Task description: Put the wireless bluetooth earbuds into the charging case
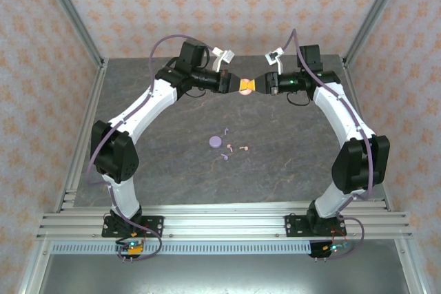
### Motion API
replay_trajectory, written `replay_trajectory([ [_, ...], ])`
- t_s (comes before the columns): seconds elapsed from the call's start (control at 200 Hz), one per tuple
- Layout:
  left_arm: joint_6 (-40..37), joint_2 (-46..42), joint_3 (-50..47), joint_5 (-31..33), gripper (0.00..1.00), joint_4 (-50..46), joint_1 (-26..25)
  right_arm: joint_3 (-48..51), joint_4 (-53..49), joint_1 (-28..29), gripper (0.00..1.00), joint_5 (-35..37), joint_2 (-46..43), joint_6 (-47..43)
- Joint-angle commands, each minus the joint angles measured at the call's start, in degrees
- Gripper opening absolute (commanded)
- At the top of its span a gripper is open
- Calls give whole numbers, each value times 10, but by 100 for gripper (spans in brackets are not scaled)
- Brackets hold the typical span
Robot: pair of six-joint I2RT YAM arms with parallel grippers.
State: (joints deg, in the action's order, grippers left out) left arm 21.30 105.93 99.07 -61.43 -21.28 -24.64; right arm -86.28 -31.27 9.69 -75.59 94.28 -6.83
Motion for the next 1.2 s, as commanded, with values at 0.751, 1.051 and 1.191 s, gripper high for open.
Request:
replay_trajectory([
  [0.751,40,-32,-27,65,34,70,-7,63,185,-4,25,42,-38,155],
  [1.051,40,-40,-43,83,20,74,-5,64,166,-4,26,71,-42,145],
  [1.191,5,-22,-36,111,16,18,0,70,110,-4,39,146,-41,114],
])
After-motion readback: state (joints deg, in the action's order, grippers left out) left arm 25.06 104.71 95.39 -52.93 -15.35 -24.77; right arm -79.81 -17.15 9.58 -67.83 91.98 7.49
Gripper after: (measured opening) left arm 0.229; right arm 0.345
